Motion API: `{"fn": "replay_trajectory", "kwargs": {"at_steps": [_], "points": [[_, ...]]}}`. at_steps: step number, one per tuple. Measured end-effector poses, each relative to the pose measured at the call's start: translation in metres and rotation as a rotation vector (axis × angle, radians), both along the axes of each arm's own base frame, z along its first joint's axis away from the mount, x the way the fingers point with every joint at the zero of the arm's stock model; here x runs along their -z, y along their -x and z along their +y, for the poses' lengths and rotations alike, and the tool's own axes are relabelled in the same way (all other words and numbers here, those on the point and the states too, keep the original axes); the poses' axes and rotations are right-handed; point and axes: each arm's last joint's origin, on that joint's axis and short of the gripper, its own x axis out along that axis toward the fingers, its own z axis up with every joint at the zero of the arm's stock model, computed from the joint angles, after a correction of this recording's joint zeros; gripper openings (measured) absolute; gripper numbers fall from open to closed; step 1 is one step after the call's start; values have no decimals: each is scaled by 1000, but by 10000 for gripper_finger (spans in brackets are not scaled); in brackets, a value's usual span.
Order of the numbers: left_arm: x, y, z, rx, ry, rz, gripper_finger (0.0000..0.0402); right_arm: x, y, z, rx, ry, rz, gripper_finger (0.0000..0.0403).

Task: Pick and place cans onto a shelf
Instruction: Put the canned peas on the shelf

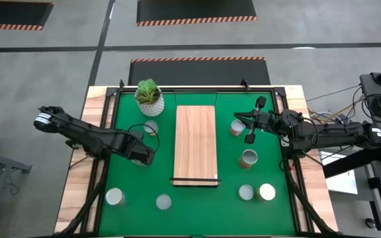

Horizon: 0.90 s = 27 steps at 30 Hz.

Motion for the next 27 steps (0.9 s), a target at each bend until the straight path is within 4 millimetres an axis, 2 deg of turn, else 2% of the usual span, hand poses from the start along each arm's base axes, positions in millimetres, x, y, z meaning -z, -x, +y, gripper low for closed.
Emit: {"fn": "replay_trajectory", "kwargs": {"at_steps": [13,23,27], "points": [[20,-12,-5,29,-36,120,339,0,0,0,1,6,6,13],[21,-16,-7,49,-48,167,272,1,0,0,1,8,8,13],[14,-19,-8,43,-38,142,267,1,0,0,1,7,9,13]]}}
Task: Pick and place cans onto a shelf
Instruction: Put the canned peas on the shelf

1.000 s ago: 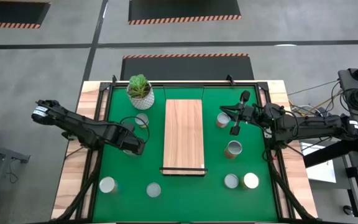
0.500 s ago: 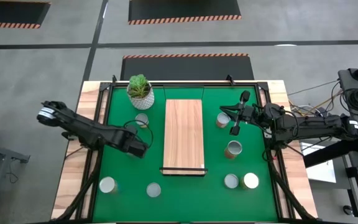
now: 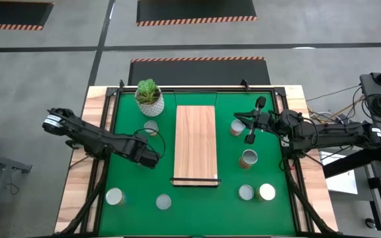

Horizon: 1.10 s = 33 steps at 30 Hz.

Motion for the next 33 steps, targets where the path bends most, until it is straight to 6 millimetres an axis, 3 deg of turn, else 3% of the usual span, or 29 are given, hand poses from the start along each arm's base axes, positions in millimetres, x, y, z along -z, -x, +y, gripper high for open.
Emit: {"fn": "replay_trajectory", "kwargs": {"at_steps": [20,33], "points": [[-6,2,0,-15,-9,23,360,0,0,0,1,14,7,13],[0,4,2,-10,-47,20,366,0,0,0,2,24,10,13]]}}
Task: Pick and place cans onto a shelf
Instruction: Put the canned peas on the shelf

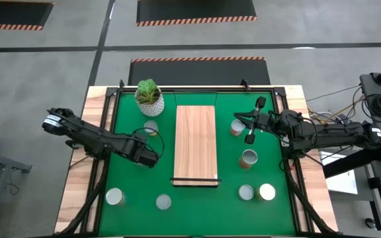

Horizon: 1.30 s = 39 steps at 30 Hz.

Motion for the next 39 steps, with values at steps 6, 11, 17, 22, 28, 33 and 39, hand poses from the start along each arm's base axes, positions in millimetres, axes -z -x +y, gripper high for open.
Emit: {"fn": "replay_trajectory", "kwargs": {"at_steps": [6,11,17,22,28,33,39], "points": [[12,-1,-2,7,10,-32,362,0,0,0,0,0,0,13],[13,0,-2,6,10,-33,331,0,0,0,0,6,3,13],[8,-3,-4,14,47,-39,301,0,0,0,0,6,3,13],[-21,-17,-10,101,134,-121,318,0,0,0,1,13,6,13],[-81,-34,-7,265,36,-301,318,0,0,0,3,25,11,13],[-123,-42,5,362,-101,-422,318,0,0,0,3,30,11,13],[-146,-51,20,472,-230,-441,317,0,0,0,3,30,12,13]]}}
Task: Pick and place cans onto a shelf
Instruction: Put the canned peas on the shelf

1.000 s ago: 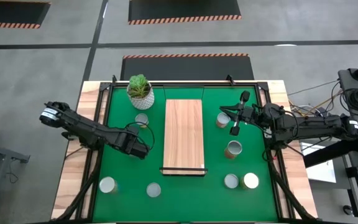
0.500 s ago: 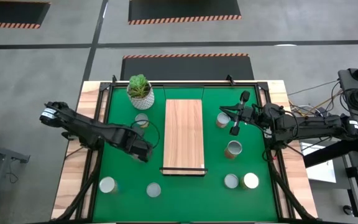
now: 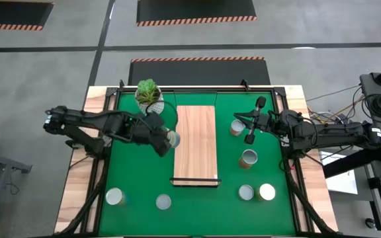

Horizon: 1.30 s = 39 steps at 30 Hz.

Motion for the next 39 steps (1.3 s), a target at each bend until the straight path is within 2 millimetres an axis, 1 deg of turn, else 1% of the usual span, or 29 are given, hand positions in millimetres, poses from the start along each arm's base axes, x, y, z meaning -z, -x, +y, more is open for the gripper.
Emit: {"fn": "replay_trajectory", "kwargs": {"at_steps": [3,6,12,16,19,22,25,30,39], "points": [[3,-13,9,56,-51,9,317,0,0,0,0,0,0,13],[11,-28,20,117,-102,51,317,0,0,0,0,0,1,13],[40,-55,47,156,-169,200,317,1,0,0,0,4,12,13],[60,-75,64,166,-197,248,317,1,0,0,1,7,15,13],[74,-84,75,161,-201,286,317,2,0,0,1,9,22,13],[85,-90,84,116,-182,307,317,3,0,0,2,15,33,13],[94,-95,89,88,-167,311,317,3,0,0,3,19,35,13],[105,-102,90,93,-158,331,317,3,0,0,4,22,36,13],[111,-109,91,88,-164,311,317,3,0,0,5,28,38,13]]}}
